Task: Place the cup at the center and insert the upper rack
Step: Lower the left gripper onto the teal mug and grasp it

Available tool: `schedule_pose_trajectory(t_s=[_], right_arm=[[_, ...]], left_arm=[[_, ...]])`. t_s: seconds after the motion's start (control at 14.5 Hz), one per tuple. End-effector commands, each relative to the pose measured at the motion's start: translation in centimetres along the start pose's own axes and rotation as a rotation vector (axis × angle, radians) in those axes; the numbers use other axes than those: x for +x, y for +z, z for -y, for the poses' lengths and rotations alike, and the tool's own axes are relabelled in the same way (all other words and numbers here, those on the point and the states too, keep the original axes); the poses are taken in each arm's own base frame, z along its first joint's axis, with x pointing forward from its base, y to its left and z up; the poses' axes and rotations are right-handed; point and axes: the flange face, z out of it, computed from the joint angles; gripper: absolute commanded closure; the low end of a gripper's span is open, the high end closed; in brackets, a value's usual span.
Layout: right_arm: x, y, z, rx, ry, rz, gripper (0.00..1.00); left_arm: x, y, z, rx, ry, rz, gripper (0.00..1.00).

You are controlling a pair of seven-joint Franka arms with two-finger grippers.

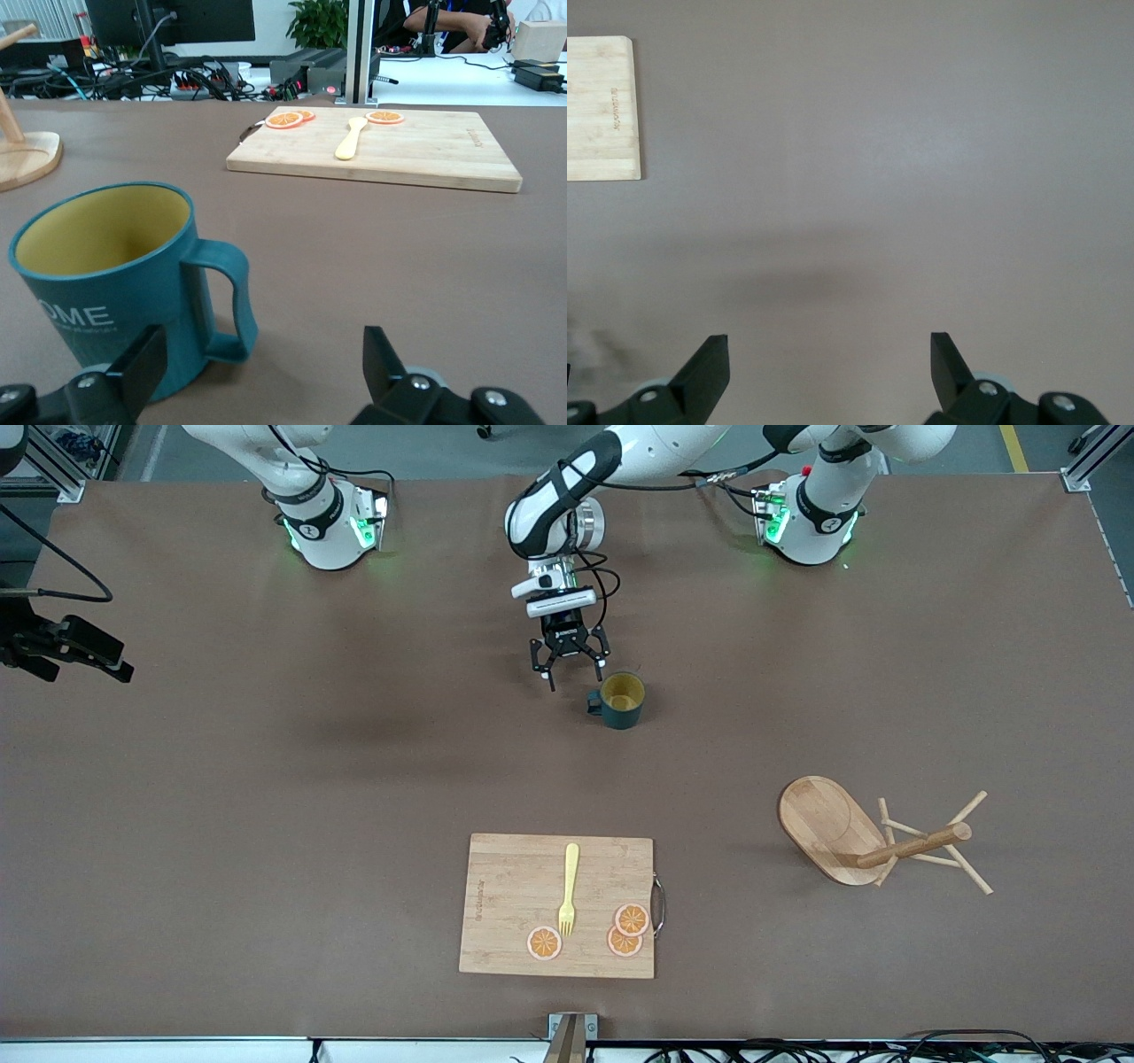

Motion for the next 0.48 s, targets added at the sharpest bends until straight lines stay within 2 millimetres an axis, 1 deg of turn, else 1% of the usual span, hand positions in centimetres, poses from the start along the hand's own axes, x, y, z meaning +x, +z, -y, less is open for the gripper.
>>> schedule_pose_trajectory(t_s=[0.0,0.14,0.28,0.41], right_arm=[[-0.1,-1.3,0.1,-0.013,-0.010,-0.024,0.00],[0.0,-1.9,-0.2,-0.015,-0.006,-0.037,0.00],[0.0,-1.8,-0.4,-0.015,-0.003,-0.034,0.00],[0.1,-1.8,0.0,-0.015,-0.005,-0.037,0.00]], left_arm=[[-1.1,0.5,0.0,-0.007,0.018,-0.046,0.02],[-1.4,0.8,-0.5,-0.015,0.017,-0.051,0.02],[-1.6,1.0,-1.0,-0.024,0.016,-0.055,0.03],[-1.8,1.2,-1.4,-0.023,0.012,-0.054,0.03]])
